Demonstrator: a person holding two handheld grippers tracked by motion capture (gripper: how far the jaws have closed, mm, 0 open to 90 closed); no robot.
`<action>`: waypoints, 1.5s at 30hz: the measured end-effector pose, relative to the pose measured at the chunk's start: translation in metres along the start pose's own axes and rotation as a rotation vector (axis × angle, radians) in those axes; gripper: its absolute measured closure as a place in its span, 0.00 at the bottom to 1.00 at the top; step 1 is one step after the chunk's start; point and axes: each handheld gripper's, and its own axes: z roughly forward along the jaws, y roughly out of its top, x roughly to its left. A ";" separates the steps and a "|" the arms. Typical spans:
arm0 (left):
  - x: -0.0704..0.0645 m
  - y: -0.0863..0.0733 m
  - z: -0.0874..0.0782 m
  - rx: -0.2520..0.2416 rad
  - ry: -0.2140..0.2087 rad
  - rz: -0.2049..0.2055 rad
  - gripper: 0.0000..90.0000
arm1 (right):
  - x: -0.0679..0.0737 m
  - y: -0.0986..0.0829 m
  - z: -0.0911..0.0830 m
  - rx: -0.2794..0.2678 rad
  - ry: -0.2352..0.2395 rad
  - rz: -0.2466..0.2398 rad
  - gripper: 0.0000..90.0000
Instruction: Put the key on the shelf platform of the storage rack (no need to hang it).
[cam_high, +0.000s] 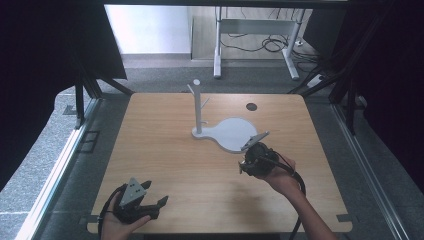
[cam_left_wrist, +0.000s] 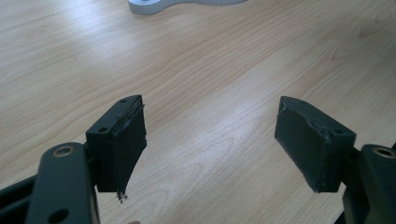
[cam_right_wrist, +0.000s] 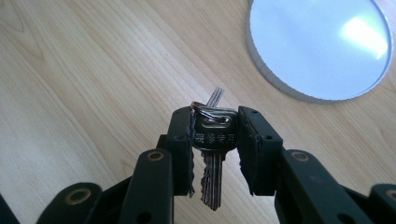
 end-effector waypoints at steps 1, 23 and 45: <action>0.000 0.000 0.000 -0.001 0.001 -0.001 0.28 | 0.000 0.001 0.000 -0.002 -0.002 -0.001 0.75; 0.002 0.000 -0.003 -0.012 0.010 -0.006 0.28 | -0.025 0.024 0.003 0.008 -0.007 0.040 0.75; 0.003 0.000 -0.002 -0.010 0.010 -0.007 0.28 | -0.042 0.045 0.020 0.041 0.005 0.064 0.75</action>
